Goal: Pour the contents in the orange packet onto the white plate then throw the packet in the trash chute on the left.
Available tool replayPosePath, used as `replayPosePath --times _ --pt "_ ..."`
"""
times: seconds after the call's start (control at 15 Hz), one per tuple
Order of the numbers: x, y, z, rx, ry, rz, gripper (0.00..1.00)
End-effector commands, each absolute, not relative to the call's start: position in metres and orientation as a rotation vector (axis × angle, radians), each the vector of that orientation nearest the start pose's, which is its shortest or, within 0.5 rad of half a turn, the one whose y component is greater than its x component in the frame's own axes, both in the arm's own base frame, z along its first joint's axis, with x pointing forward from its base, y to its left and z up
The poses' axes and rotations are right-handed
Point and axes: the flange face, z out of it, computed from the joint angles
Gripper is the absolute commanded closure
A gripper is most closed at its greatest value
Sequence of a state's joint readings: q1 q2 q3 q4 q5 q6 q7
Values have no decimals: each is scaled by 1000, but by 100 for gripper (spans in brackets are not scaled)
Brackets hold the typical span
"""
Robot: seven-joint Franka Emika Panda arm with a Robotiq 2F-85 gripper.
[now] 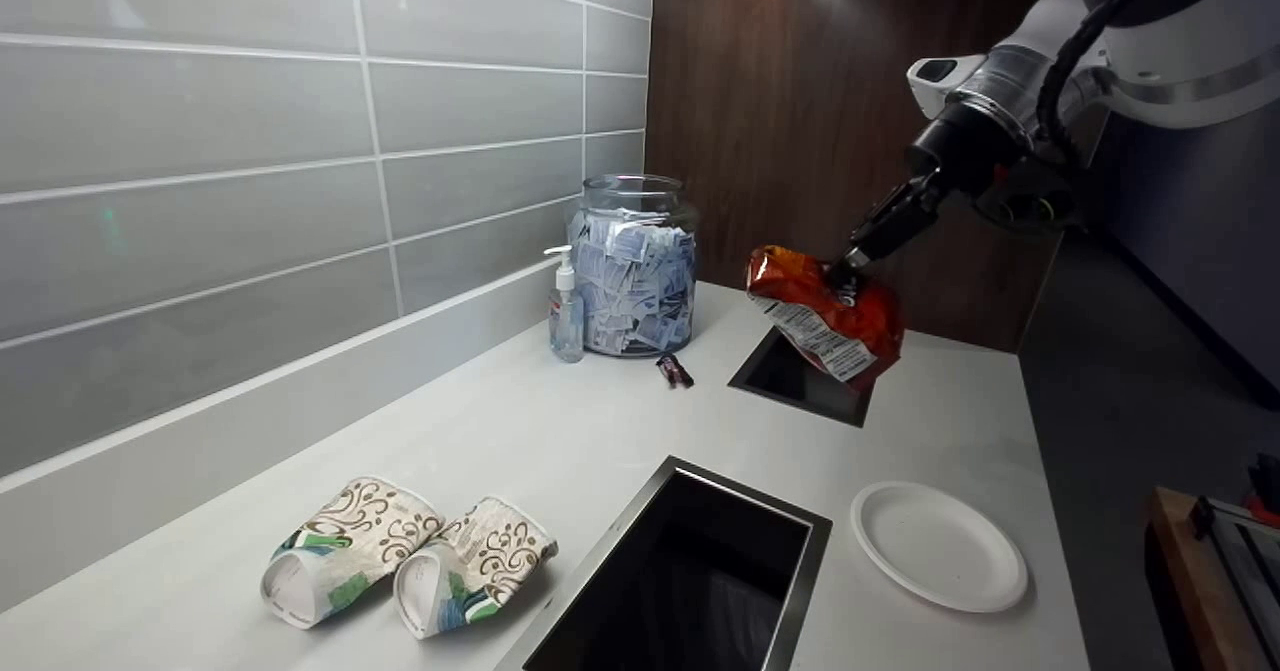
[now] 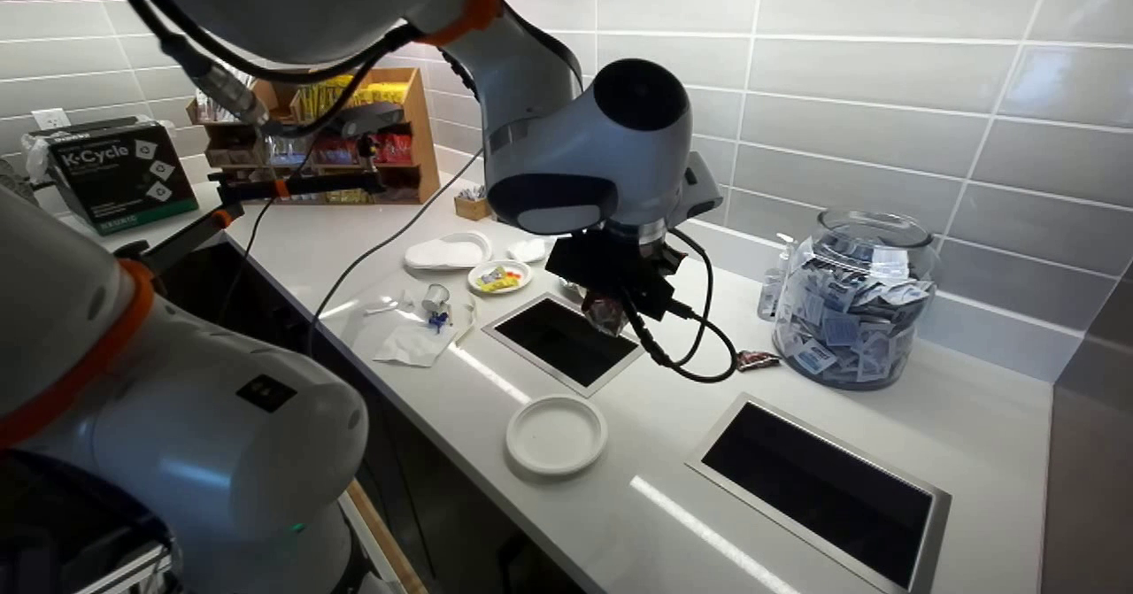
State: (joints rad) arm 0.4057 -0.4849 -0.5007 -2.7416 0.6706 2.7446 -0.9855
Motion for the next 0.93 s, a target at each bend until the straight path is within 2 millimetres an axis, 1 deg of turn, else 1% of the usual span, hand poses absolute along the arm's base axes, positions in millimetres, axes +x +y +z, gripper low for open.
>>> replayPosePath --times 0.0,0.27,0.6,0.67,0.87 --pt "390 -66 375 -2524 -471 -868 100" --pt "385 -78 359 -2468 -474 -850 100" --pt "379 -84 346 -2433 -488 -804 100" --pt "376 -85 343 -2397 -520 -786 100" --pt "369 -90 333 -2349 -537 -735 100"
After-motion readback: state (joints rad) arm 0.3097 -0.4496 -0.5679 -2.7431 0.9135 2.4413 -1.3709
